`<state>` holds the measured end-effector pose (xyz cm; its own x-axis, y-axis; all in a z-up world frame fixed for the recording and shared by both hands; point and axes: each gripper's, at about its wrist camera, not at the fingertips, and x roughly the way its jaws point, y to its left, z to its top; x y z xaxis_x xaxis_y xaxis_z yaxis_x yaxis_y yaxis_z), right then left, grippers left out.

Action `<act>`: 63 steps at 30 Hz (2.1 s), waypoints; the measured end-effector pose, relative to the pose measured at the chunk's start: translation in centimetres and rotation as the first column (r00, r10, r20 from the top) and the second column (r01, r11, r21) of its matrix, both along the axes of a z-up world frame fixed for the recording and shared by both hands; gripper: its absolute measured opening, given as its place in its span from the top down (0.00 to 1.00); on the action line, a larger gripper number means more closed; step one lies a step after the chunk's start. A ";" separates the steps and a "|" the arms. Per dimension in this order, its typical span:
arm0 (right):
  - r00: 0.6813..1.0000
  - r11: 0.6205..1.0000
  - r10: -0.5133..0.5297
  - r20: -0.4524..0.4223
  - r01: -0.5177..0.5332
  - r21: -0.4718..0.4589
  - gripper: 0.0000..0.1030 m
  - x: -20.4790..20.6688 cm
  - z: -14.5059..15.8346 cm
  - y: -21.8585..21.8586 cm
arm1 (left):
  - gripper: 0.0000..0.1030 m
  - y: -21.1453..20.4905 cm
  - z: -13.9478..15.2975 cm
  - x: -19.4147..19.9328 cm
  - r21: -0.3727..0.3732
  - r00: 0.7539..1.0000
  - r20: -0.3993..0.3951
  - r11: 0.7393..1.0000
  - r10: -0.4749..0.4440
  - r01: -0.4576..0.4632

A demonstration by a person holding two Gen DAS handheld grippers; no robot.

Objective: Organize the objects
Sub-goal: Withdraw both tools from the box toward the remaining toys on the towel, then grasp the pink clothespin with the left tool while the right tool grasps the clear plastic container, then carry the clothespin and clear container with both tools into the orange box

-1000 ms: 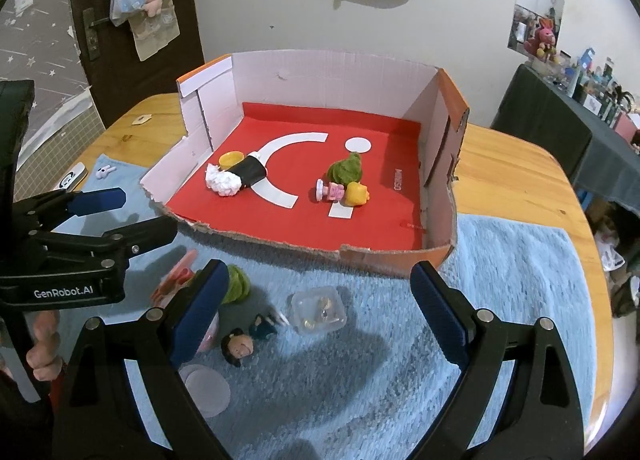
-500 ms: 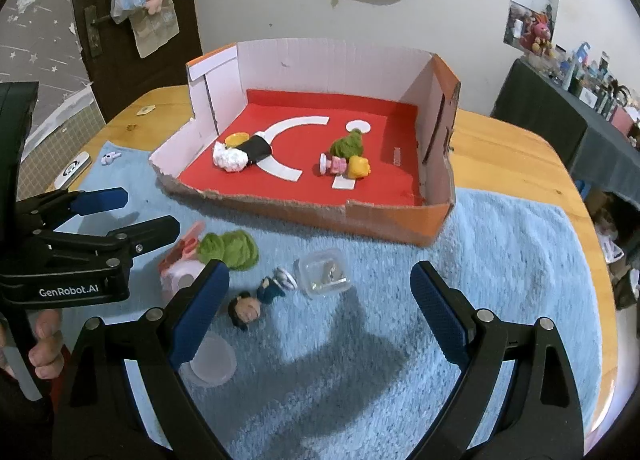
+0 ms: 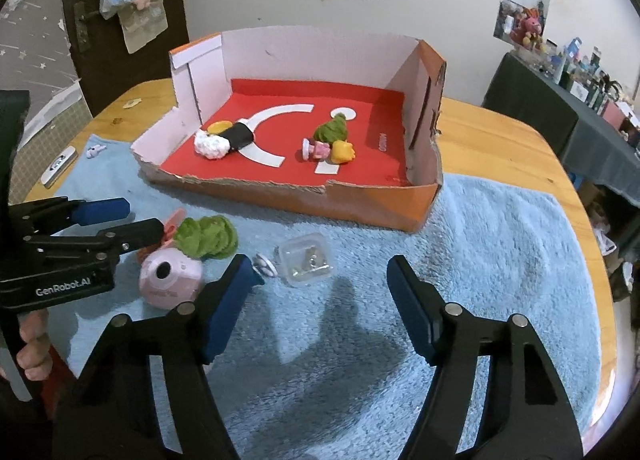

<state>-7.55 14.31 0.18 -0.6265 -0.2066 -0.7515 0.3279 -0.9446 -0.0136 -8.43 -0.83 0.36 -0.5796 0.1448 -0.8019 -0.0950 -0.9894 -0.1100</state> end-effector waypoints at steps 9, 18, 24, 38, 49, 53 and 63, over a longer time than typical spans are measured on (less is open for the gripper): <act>0.999 1.000 -0.019 0.045 0.018 0.021 0.36 -1.3 -1.9 0.6 | 0.49 0.6 -0.4 0.0 -0.009 1.000 0.009 1.000 -0.022 0.022; 0.998 1.000 0.000 0.061 -0.002 0.026 0.36 -2.0 -2.7 0.3 | 0.49 1.3 -0.9 0.2 -0.021 0.999 0.027 0.999 -0.035 0.035; 0.998 1.000 0.010 0.064 -0.011 0.028 0.36 -2.5 -2.9 -0.2 | 0.51 0.6 -1.7 0.0 -0.017 0.999 0.049 1.000 -0.014 0.015; 0.995 0.999 0.041 0.086 -0.043 0.016 0.67 -3.2 -3.7 -1.2 | 0.65 1.2 -1.7 0.1 -0.032 0.999 0.036 0.999 -0.021 0.022; 0.996 0.999 0.045 0.082 -0.044 -0.017 0.71 -2.6 -3.1 -0.9 | 0.77 1.4 -1.5 0.3 -0.026 0.999 0.032 0.999 -0.028 0.029; 0.996 0.998 0.050 0.076 -0.048 -0.027 0.71 -2.3 -2.6 -0.8 | 0.77 1.1 -1.2 0.5 -0.019 0.999 0.025 1.000 -0.022 0.023; 0.995 0.995 0.072 0.073 -0.066 -0.080 0.71 -1.5 -1.5 -0.8 | 0.77 0.5 0.3 1.2 0.001 1.000 -0.006 1.000 -0.015 0.015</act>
